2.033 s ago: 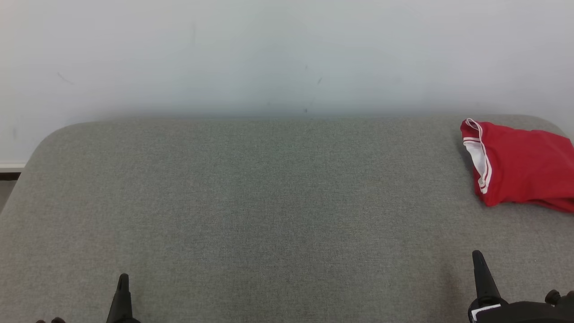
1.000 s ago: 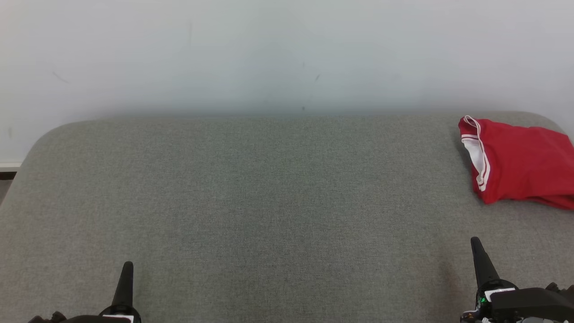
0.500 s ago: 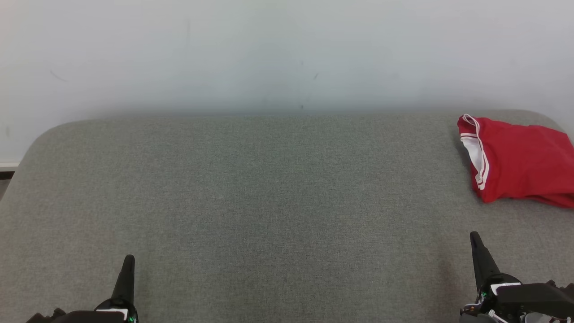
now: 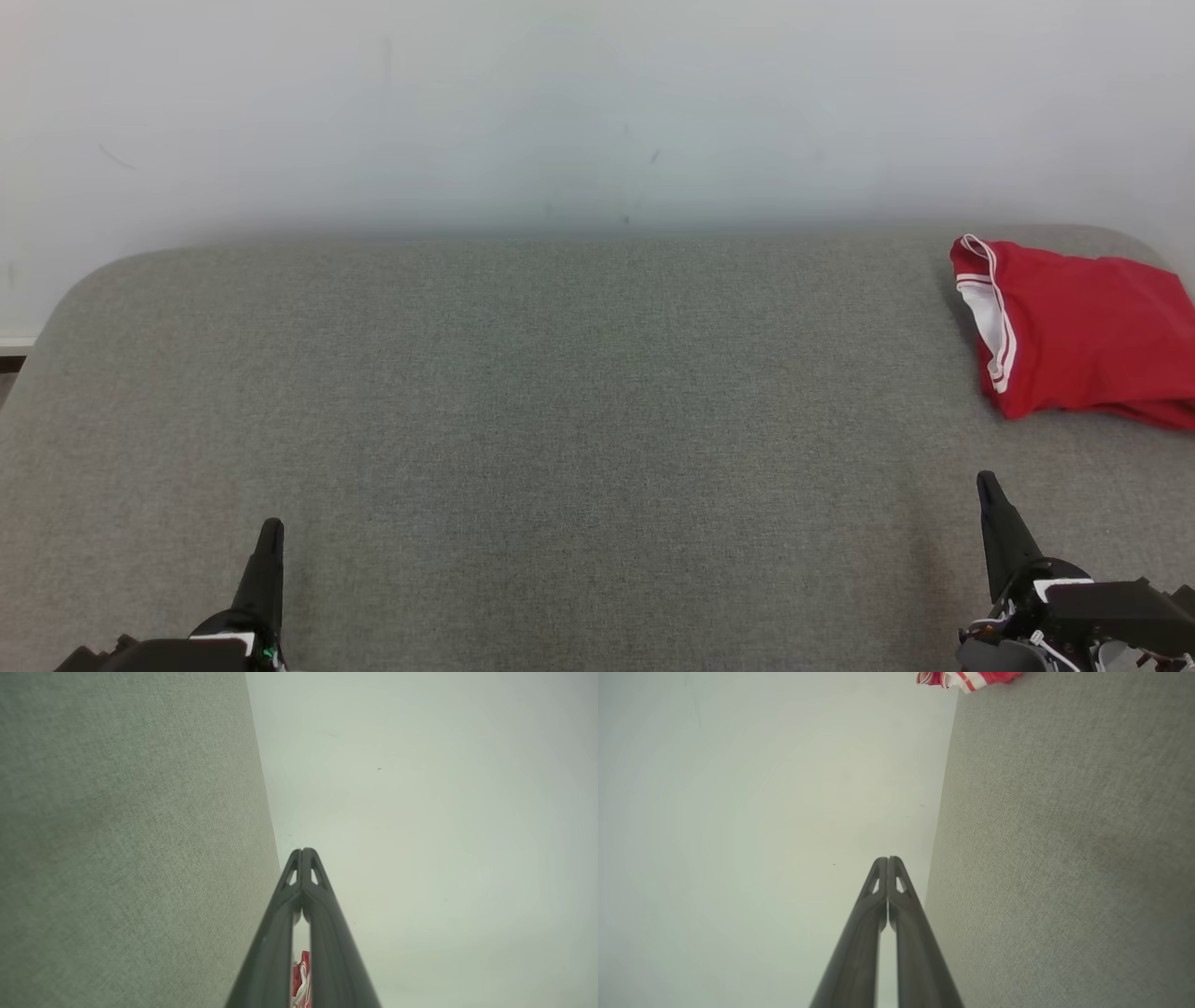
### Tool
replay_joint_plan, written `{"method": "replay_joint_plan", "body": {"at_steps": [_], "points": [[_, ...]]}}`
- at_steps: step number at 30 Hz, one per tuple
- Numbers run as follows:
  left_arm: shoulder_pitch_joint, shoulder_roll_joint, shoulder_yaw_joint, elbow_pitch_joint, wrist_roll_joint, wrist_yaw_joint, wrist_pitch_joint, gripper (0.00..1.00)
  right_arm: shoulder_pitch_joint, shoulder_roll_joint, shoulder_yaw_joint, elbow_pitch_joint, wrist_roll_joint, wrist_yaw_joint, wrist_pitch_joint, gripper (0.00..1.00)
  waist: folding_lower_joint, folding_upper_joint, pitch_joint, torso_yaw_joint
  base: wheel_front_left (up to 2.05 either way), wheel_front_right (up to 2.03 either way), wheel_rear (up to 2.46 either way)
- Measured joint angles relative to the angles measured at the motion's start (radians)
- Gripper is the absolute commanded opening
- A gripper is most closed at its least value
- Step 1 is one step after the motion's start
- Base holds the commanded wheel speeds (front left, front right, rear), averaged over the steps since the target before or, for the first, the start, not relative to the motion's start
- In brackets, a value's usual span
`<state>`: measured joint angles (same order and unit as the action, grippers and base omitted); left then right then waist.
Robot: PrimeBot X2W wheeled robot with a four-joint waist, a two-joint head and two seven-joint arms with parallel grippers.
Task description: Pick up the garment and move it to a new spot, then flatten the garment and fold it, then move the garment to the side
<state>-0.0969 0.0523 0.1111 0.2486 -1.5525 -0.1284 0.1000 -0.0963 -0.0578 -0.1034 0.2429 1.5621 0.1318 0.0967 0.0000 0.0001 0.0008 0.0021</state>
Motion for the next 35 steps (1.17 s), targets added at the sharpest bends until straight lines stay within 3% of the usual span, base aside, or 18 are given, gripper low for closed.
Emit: {"method": "replay_joint_plan", "body": {"at_steps": [9,35], "points": [[-0.007,-0.001,0.002,-0.001,-0.057,-0.001,0.016,0.0,-0.008,0.002,-0.005,0.002,0.055,0.0,0.013,0.0,0.0,0.0,0.002,-0.002,0.0,0.0,0.0],[-0.008,-0.001,0.002,-0.001,-0.057,-0.001,0.016,0.0,-0.009,0.004,-0.007,0.002,0.055,0.0,0.015,0.0,0.0,0.0,0.002,-0.002,0.0,0.0,0.0]]}}
